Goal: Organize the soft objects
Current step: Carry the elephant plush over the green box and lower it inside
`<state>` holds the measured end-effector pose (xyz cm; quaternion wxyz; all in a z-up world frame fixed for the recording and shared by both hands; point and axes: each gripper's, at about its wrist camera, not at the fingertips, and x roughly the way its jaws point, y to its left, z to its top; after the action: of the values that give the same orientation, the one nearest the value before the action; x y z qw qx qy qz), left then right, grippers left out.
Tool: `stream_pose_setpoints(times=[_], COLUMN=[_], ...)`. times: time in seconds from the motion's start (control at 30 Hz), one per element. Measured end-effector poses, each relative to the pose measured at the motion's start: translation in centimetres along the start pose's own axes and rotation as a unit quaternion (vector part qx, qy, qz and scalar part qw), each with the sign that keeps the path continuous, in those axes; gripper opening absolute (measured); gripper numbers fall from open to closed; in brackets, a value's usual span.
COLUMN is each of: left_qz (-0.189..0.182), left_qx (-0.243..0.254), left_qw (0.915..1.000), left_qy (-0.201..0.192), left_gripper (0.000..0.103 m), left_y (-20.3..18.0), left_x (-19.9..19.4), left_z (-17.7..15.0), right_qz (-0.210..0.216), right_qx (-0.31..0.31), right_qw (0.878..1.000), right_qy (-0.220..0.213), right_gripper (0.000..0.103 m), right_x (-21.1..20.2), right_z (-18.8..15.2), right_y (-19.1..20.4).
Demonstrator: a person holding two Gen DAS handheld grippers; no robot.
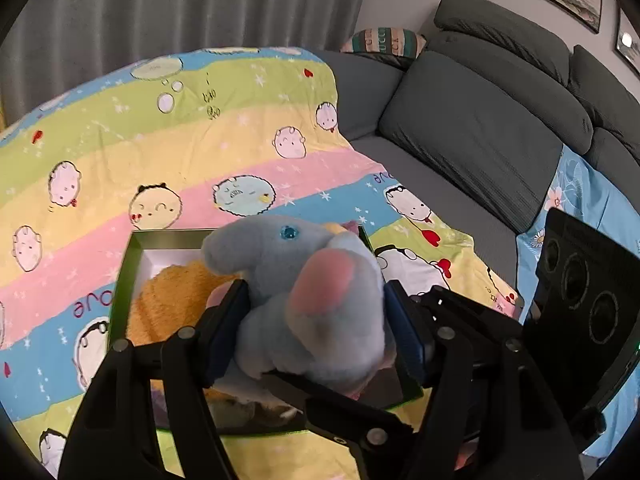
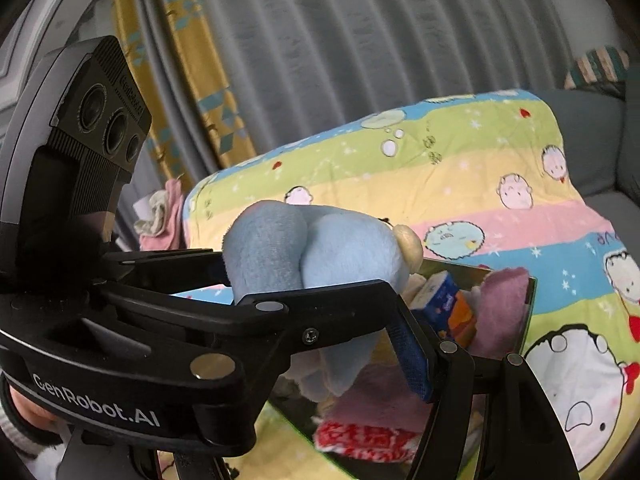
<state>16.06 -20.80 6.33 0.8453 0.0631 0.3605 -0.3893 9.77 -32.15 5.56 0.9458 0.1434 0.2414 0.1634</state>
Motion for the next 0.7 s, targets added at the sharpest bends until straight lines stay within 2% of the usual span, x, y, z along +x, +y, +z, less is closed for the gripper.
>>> stream_pose_setpoints(times=[0.13,0.33,0.5,0.7], left_qz=[-0.01,0.006,0.01,0.013], left_qx=[-0.018,-0.022,-0.039,-0.036], left_qw=[0.9997,0.9988,0.9977,0.9977], left_qy=[0.015,0.044,0.054,0.056], left_gripper=[0.067,0.067,0.068,0.07], left_y=[0.4,0.8,2.0,2.1], left_x=[1.8,4.6,5.6,5.9], left_z=[0.2,-0.6,-1.3,-1.5], right_qz=[-0.021,-0.018,-0.023,-0.024], right_qx=[0.011,0.036,0.033,0.031], right_qw=[1.0,0.999,0.998,0.998], right_qy=[0.006,0.032,0.048,0.054], right_gripper=[0.07,0.07,0.07,0.07], right_x=[0.8,2.6,3.7,3.8], right_z=[-0.1,-0.8,-1.3,-1.5], right_y=[-1.0,-2.4,-2.5,-2.5])
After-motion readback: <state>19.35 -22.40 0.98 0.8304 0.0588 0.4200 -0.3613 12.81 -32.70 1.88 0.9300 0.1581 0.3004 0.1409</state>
